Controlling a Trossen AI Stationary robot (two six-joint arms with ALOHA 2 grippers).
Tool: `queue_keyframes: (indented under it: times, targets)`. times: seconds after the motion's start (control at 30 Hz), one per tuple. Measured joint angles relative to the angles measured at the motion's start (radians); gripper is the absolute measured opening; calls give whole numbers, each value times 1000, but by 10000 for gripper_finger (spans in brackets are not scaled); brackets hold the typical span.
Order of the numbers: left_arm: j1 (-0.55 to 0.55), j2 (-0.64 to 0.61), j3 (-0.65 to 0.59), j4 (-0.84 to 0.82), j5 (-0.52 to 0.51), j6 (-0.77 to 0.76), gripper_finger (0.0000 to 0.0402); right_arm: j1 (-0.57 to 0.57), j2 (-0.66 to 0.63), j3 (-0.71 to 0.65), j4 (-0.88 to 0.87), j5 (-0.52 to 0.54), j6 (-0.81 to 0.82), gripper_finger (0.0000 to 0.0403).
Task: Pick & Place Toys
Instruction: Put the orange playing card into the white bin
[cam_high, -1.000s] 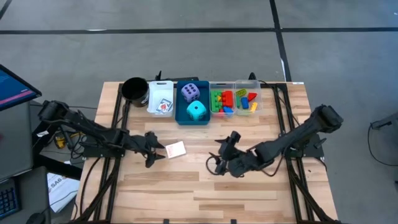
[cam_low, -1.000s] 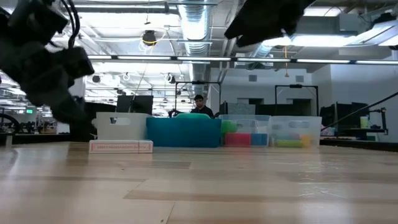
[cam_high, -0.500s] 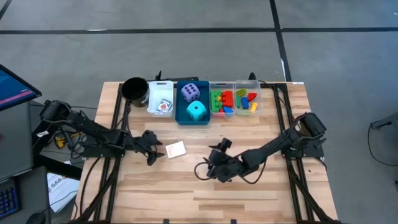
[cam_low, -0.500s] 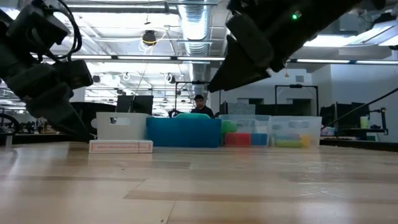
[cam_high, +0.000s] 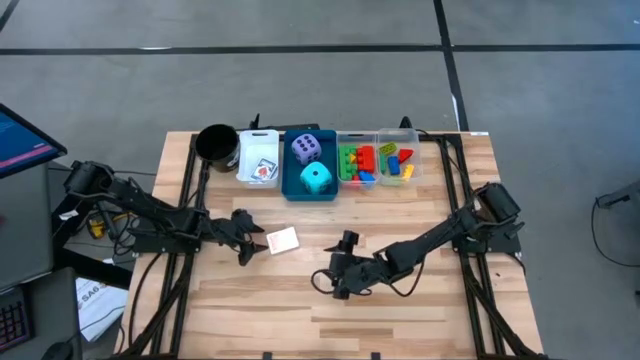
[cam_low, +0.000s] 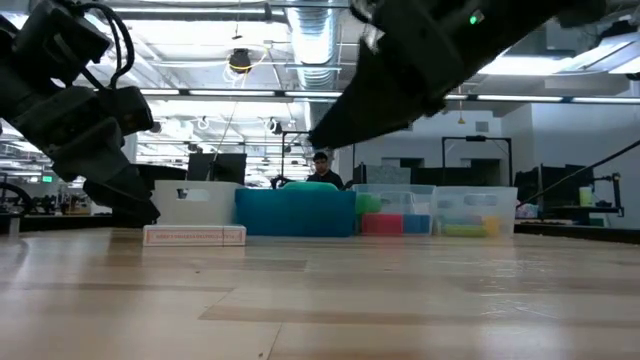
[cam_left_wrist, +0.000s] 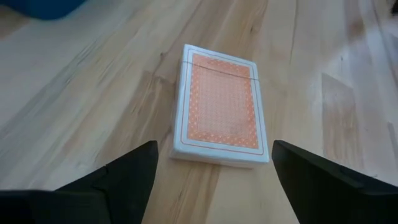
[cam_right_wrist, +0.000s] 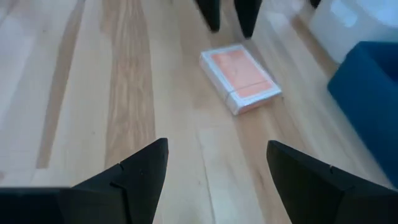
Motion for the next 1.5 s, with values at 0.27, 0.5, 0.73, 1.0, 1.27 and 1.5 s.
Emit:
queue_keyframes:
  times: [0.27,0.5,0.73,1.0,1.27,1.5]
  targets:
    - [0,0,0,-1,-2,-42,310,-3,135,-1,88,-65,0,269]
    - [0,0,0,0,-1,-63,308,-19,89,-4,65,-146,-40,269]
    - [0,0,1,3,-1,-69,309,-70,-96,-134,92,-351,-83,269]
    - [0,0,1,14,0,-88,308,-154,-451,-543,274,-408,106,269]
    - [0,-1,1,13,0,-80,308,6,-434,-905,1156,-130,84,269]
    - [-1,36,1,-4,-17,131,320,60,-273,-795,1253,10,-132,269]
